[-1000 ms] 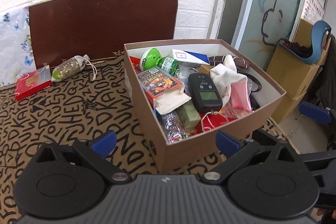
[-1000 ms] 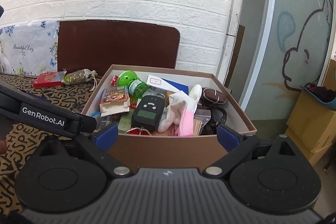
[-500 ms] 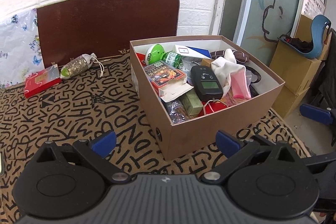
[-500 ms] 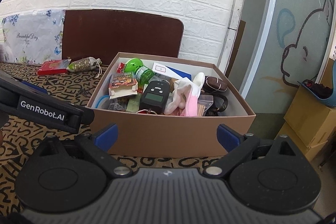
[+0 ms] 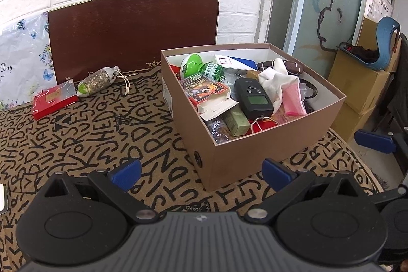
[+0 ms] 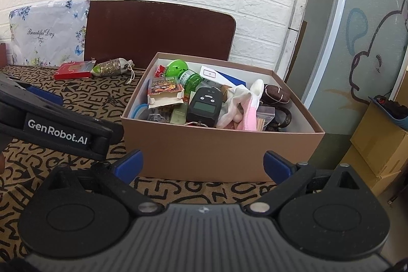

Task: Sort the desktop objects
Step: 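Withdraw both grippers up and away from the cardboard box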

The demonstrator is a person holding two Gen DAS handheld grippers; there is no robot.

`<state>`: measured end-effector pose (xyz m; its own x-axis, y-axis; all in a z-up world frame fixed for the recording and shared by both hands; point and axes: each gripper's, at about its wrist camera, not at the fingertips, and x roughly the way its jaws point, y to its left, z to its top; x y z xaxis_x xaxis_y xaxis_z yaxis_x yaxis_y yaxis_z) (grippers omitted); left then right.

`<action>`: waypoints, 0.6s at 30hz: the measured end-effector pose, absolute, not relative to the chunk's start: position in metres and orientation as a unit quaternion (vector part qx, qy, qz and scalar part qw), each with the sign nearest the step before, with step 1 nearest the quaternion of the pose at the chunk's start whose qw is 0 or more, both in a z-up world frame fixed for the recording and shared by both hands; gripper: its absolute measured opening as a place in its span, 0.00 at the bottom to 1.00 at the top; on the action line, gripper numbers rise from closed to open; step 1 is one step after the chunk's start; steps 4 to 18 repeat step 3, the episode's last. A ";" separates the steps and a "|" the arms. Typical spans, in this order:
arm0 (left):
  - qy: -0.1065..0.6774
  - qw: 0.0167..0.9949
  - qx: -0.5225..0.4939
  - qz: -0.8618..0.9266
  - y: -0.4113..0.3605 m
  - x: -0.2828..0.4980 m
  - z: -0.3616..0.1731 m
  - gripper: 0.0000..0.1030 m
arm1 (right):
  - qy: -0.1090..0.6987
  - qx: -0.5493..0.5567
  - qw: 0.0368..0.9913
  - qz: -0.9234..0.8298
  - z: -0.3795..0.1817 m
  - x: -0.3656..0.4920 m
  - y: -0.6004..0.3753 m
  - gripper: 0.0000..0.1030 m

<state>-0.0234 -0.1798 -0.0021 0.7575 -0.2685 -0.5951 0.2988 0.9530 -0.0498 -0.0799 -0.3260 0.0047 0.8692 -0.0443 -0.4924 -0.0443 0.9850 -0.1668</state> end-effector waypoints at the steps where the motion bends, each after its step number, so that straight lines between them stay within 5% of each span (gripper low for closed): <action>1: 0.314 0.937 0.024 -0.151 -0.180 -0.023 -0.002 1.00 | 0.257 -0.086 0.963 0.000 0.004 -0.079 -0.326 0.95; 18: 0.314 0.937 0.026 -0.150 -0.180 -0.023 -0.002 1.00 | 0.258 -0.087 0.962 0.000 0.004 -0.079 -0.325 0.95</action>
